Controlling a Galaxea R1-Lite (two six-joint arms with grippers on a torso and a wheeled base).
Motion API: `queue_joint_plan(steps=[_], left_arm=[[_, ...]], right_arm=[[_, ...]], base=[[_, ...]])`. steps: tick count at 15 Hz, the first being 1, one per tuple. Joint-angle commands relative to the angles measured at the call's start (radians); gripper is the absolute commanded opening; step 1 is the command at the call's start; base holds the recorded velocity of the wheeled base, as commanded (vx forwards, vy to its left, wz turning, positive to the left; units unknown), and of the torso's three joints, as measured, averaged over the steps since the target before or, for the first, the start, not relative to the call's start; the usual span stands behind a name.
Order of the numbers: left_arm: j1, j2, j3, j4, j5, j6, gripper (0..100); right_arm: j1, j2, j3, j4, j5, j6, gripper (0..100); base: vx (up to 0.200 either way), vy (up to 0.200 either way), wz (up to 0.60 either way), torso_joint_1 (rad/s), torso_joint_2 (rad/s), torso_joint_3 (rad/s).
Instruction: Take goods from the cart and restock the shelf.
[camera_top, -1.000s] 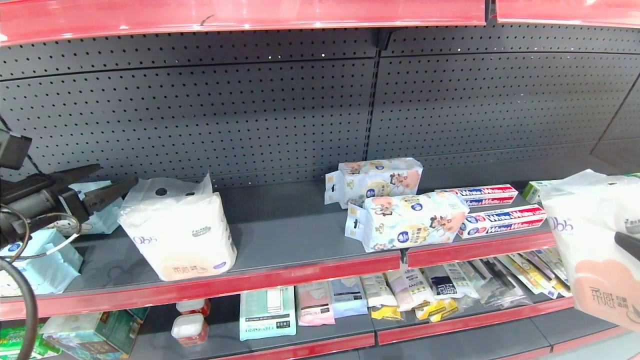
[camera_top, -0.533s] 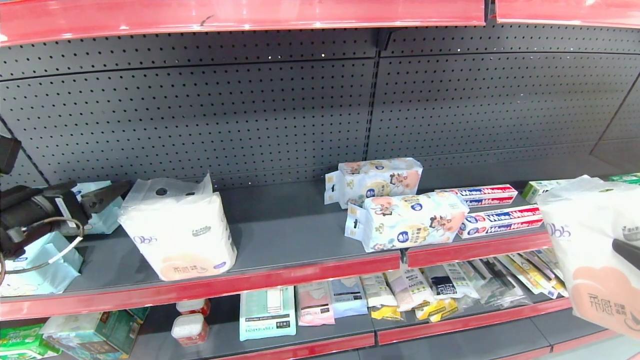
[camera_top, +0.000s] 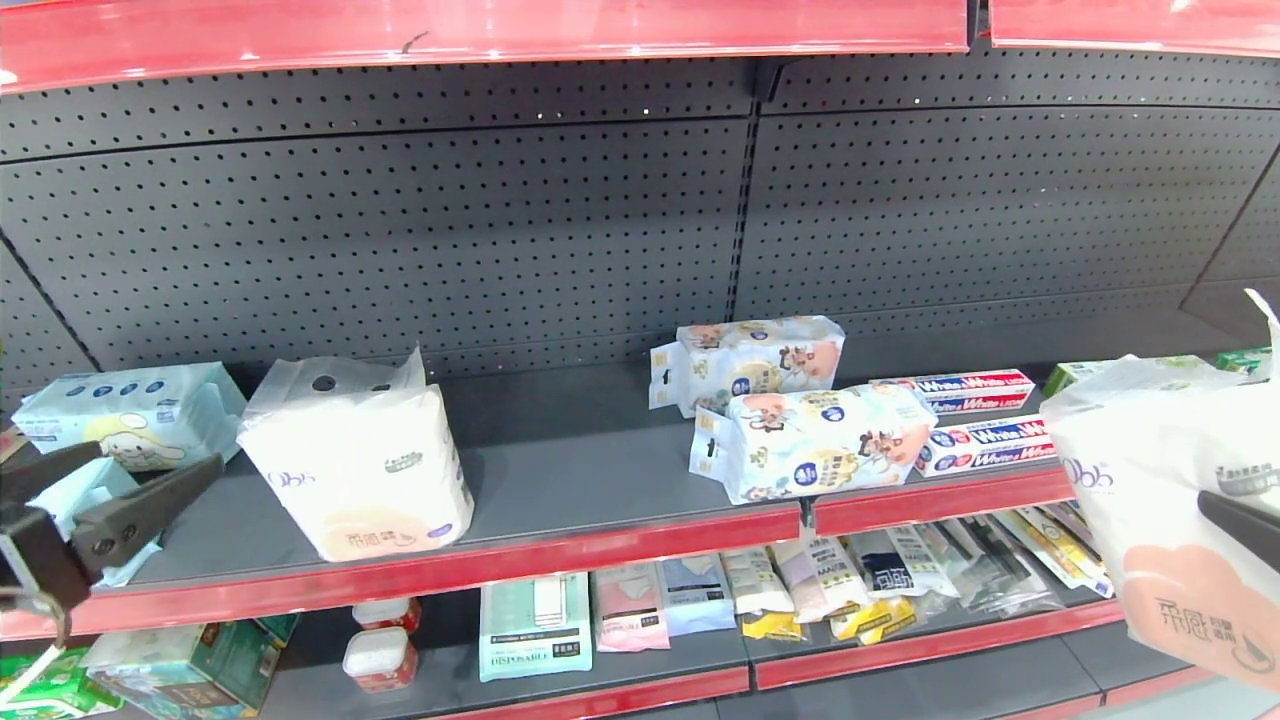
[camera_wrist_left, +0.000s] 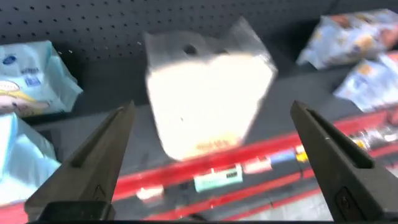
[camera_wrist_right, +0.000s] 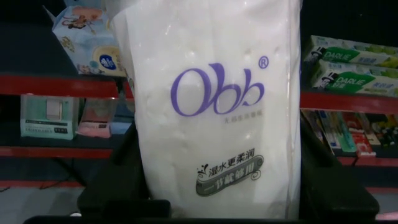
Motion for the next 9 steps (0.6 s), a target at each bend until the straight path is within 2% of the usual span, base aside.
queue_joint_plan(steps=[1,2,3,5,7,9], left_arm=[[-0.083,-0.238,0.025,0.157,-0.009,0.034,100],[-0.123,-0.305,0.025,0.231,-0.012,0.051,100],[-0.132,-0.327,0.025,0.257,-0.012,0.056,100],[-0.141,-0.453,0.025,0.409,-0.012,0.087,100],[-0.140,-0.512,0.023,0.485,-0.012,0.113,100],[-0.140,-0.540,0.025,0.518,-0.012,0.125,100]], right_arm=[[0.017,0.009,-0.008,0.000,0.000,-0.019,0],[0.023,0.011,-0.011,-0.002,0.000,-0.039,0],[0.023,0.011,-0.015,-0.002,0.000,-0.043,0],[0.023,0.017,-0.041,-0.002,-0.001,-0.046,0],[0.021,0.025,-0.049,-0.002,-0.003,-0.046,0],[0.020,0.026,-0.049,0.000,-0.004,-0.046,0]], base=[[0.000,0.000,0.00,0.000,0.00,0.000],[0.000,0.000,0.00,0.000,0.00,0.000],[0.000,0.000,0.00,0.000,0.00,0.000],[0.000,0.000,0.00,0.000,0.00,0.000],[0.000,0.000,0.00,0.000,0.00,0.000],[0.000,0.000,0.00,0.000,0.00,0.000]])
